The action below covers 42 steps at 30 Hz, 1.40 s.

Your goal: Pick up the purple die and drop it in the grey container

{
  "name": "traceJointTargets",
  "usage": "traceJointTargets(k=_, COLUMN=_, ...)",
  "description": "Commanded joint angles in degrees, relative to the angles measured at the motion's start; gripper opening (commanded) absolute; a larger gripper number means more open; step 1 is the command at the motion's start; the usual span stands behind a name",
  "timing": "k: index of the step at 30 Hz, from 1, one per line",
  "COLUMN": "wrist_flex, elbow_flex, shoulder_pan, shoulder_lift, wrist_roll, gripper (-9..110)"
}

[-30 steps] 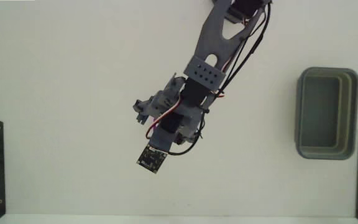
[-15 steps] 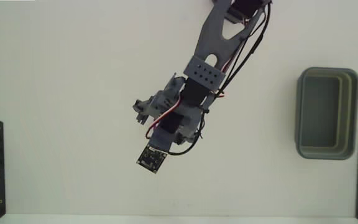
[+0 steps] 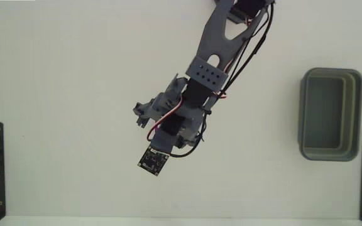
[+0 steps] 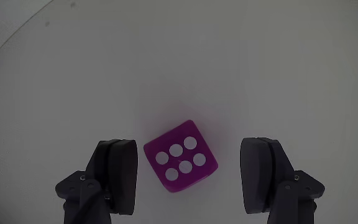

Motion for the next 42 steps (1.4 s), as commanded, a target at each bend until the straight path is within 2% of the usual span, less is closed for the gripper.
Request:
traceJointTargets(k=1, wrist_flex=-1.2, elbow_flex=0.3, shoulder_pan=0.6, shoulder_lift=1.7, wrist_roll=0.3, gripper=110)
traceJointTargets(k=42, wrist_flex=-12.2, elbow_flex=10.5, shoulder_pan=0.6, shoulder_lift=0.9, wrist_roll=0.3, gripper=110)
